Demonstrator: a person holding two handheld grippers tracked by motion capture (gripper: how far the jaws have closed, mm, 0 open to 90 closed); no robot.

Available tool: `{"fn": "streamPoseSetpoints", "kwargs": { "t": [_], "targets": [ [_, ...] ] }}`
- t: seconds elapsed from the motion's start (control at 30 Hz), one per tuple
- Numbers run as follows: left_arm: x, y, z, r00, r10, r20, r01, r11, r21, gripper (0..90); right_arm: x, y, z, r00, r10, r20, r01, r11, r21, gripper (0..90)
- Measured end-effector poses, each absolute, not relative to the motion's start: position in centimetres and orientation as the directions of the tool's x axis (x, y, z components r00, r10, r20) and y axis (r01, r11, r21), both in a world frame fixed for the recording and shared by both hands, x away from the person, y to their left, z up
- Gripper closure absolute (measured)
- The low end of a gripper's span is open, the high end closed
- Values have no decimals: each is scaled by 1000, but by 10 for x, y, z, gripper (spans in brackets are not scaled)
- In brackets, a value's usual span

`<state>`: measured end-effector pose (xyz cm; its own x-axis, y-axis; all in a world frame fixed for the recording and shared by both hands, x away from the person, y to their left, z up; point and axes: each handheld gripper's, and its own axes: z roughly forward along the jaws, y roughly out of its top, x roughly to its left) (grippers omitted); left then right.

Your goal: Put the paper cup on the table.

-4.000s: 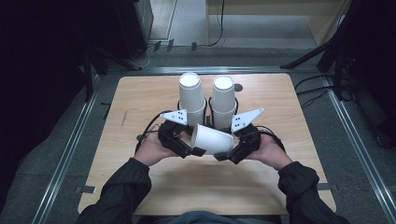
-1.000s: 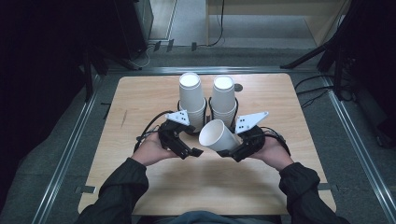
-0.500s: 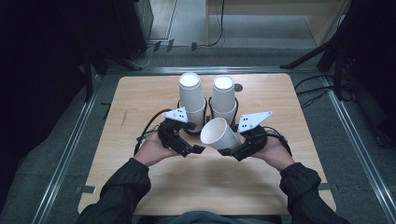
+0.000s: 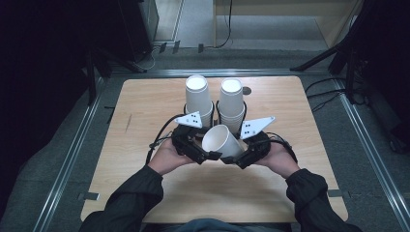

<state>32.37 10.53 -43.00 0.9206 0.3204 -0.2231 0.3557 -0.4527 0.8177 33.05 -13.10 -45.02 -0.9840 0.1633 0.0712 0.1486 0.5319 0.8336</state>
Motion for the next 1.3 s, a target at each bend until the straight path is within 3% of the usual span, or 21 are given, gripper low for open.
{"fn": "streamPoseSetpoints", "kwargs": {
  "t": [0.3,0.7,0.87,0.93,1.3],
  "targets": [
    [321,103,-430,925,307,-225,345,-431,834,14,329,-121,-453,-985,136,103,159,519,840,204],
    [319,105,-426,924,326,-201,329,-408,851,125,329,-121,-453,-986,135,101,156,507,848,212],
    [321,107,-426,918,329,-223,350,-401,846,132,330,-122,-453,-983,136,126,178,498,849,196],
    [322,109,-425,917,332,-223,351,-402,846,133,332,-121,-455,-977,150,149,205,502,840,135],
    [325,125,-416,903,366,-224,371,-402,837,137,334,-128,-456,-969,196,148,232,527,818,137]
  ]
}}
